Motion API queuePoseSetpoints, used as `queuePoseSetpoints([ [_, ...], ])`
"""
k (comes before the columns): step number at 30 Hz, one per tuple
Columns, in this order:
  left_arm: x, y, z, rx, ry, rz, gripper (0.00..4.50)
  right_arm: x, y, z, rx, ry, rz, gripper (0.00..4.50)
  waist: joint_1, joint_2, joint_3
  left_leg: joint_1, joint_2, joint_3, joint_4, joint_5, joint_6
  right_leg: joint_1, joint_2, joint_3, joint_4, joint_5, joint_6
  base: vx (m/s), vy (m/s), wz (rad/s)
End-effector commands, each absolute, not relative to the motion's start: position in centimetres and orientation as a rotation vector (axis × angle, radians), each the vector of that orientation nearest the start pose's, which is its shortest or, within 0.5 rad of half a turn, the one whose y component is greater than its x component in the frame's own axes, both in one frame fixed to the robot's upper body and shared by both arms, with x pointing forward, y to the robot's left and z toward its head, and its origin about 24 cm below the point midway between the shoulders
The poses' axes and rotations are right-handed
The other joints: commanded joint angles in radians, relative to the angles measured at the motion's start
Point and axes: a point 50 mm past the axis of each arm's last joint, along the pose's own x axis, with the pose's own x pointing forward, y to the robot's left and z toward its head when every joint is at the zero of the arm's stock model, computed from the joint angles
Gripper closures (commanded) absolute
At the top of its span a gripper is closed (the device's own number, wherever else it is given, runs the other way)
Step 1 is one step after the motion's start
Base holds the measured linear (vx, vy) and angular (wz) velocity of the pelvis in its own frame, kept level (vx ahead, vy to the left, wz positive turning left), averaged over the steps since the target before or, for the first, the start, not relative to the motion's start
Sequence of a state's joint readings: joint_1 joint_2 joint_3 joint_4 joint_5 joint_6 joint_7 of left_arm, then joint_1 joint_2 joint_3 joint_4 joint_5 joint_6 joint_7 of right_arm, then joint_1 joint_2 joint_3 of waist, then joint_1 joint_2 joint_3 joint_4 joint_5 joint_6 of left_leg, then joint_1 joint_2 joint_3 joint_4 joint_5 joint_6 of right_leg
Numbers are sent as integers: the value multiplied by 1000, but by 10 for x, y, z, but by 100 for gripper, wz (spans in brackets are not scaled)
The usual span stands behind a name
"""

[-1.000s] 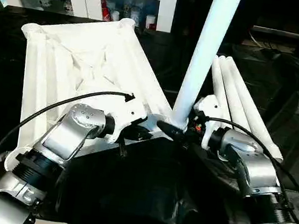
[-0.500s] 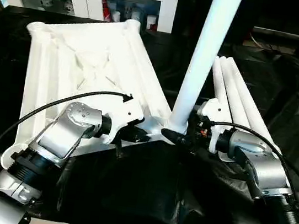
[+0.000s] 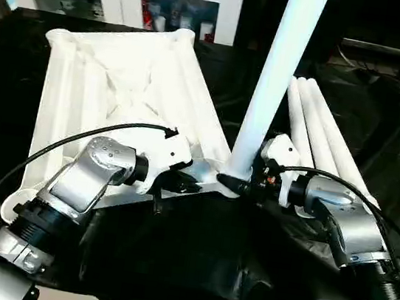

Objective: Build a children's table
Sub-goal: Insert table leg to table base, then rotate leg to tighten

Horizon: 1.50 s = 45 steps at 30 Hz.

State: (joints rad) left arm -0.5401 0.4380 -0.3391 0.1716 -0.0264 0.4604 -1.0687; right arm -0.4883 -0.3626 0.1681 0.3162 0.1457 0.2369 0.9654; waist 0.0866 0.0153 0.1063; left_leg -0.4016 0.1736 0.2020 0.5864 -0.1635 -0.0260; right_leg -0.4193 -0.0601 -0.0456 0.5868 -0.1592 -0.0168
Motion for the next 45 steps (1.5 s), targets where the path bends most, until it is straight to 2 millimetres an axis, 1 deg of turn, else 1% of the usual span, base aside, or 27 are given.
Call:
queuePoseSetpoints([
  [1,302,109,100,446,364,-1306,450,312,-135,75,-235,256,1086,166,-6,3,-76,38,62,-29,-65,-174,56,50,-82,46,-52,-159,-254,0,0,0],
  [6,302,109,99,447,367,-1308,450,311,-134,71,-216,267,1086,175,-6,3,-77,36,61,-29,-64,-167,58,51,-82,46,-50,-149,-254,0,0,0],
  [7,302,109,99,444,369,-1308,450,309,-133,64,-161,286,1066,175,-6,3,-76,36,61,-29,-64,-171,58,51,-83,46,-51,-158,-253,0,0,0],
  [9,302,108,99,439,369,-1306,450,308,-132,58,-117,301,1050,175,-7,3,-77,35,61,-30,-64,-177,55,51,-84,46,-53,-171,-250,0,0,0],
  [10,302,108,99,439,369,-1306,450,308,-132,58,-117,301,1050,175,-7,2,-78,35,61,-30,-64,-177,53,51,-84,46,-52,-171,-251,0,0,0],
  [11,302,108,99,436,370,-1306,450,306,-131,51,-93,321,1035,176,-8,2,-79,35,60,-31,-64,-177,52,51,-83,45,-52,-173,-250,0,0,0],
  [13,302,108,99,436,371,-1306,450,304,-130,45,-88,334,1028,176,-8,4,-77,37,61,-31,-66,-195,44,49,-83,46,-55,-201,-244,0,0,0],
  [16,301,108,99,436,372,-1308,450,302,-129,42,-85,342,1026,176,-9,4,-77,37,61,-31,-68,-207,34,48,-82,46,-56,-211,-238,0,0,0],
  [19,301,108,99,435,373,-1311,450,302,-129,41,-82,347,1021,176,-9,3,-79,37,60,-31,-66,-199,36,50,-83,46,-54,-197,-240,0,0,0],
  [26,301,108,98,427,377,-1298,450,305,-129,38,-76,349,970,176,-9,4,-78,36,60,-30,-66,-196,39,48,-83,46,-54,-199,-242,0,0,0],
  [27,303,106,97,421,380,-1274,450,309,-128,35,-64,348,911,176,-11,1,-80,36,60,-31,-66,-200,34,49,-86,47,-54,-215,-242,0,0,0],
  [28,303,106,97,421,380,-1274,450,309,-128,35,-64,348,911,176,-14,2,-76,36,59,-31,-68,-221,26,47,-84,46,-58,-246,-237,0,0,0],
  [29,315,97,94,391,384,-1153,450,319,-125,27,-14,360,711,176,-17,3,-77,36,60,-32,-68,-229,20,45,-87,48,-59,-260,-237,0,0,0],
  [30,324,86,92,355,391,-1044,450,326,-119,19,25,382,552,176,-30,2,-67,44,55,-32,-71,-300,-19,35,-85,45,-72,-373,-225,0,0,0],
  [31,324,86,92,355,391,-1044,450,326,-119,19,25,382,552,176,-32,-1,-68,49,54,-37,-71,-323,-33,40,-88,43,-76,-420,-211,-54,5,-3],
  [32,324,86,92,355,391,-1044,450,326,-119,19,25,382,552,176,-32,-1,-68,49,54,-37,-71,-323,-33,40,-88,43,-76,-420,-211,-54,5,-3],
  [33,333,65,88,313,399,-944,450,332,-102,10,112,412,402,176,-36,-5,-71,40,54,-41,-74,-317,-31,46,-93,43,-81,-464,-177,0,0,0],
  [34,334,62,88,309,400,-937,450,332,-99,9,128,415,391,176,-43,-3,-62,52,52,-41,-73,-376,-40,30,-91,41,-96,-532,-162,0,0,0],
  [35,334,57,87,299,398,-930,450,333,-94,9,155,419,377,177,-42,-4,-64,59,50,-44,-70,-398,-44,31,-92,37,-100,-566,-149,0,0,0],
  [36,334,50,86,300,395,-930,450,335,-84,11,197,423,359,177,-45,0,-65,57,49,-47,-73,-417,-40,33,-94,37,-105,-580,-135,0,0,0],
  [37,334,50,86,300,395,-930,450,335,-84,11,197,423,359,177,-49,-2,-66,53,50,-50,-77,-422,-40,36,-91,34,-104,-569,-126,0,0,0],
  [38,333,46,86,300,393,-933,450,337,-78,12,217,426,351,177,-51,0,-68,54,51,-52,-80,-430,-38,35,-89,32,-102,-550,-125,0,0,0],
  [39,331,40,86,297,390,-940,450,339,-67,16,208,423,358,177,-53,-2,-67,53,51,-51,-81,-434,-37,34,-89,31,-103,-541,-126,0,0,0],
  [40,331,40,86,298,390,-941,450,339,-67,16,208,423,359,177,-55,-1,-66,52,51,-52,-82,-437,-37,34,-88,30,-102,-535,-129,0,0,0],
  [41,331,39,87,300,388,-948,450,339,-62,17,208,424,366,177,-58,-3,-65,50,52,-53,-85,-447,-36,36,-88,28,-104,-525,-126,0,0,0],
  [43,331,40,87,304,387,-949,450,338,-58,16,214,431,376,177,-58,-2,-63,50,51,-54,-86,-456,-37,34,-89,28,-105,-531,-124,0,0,0],
  [45,332,41,87,306,386,-942,450,338,-55,16,215,434,384,177,-57,-1,-63,57,51,-53,-84,-469,-37,29,-90,29,-108,-540,-123,0,0,0],
])
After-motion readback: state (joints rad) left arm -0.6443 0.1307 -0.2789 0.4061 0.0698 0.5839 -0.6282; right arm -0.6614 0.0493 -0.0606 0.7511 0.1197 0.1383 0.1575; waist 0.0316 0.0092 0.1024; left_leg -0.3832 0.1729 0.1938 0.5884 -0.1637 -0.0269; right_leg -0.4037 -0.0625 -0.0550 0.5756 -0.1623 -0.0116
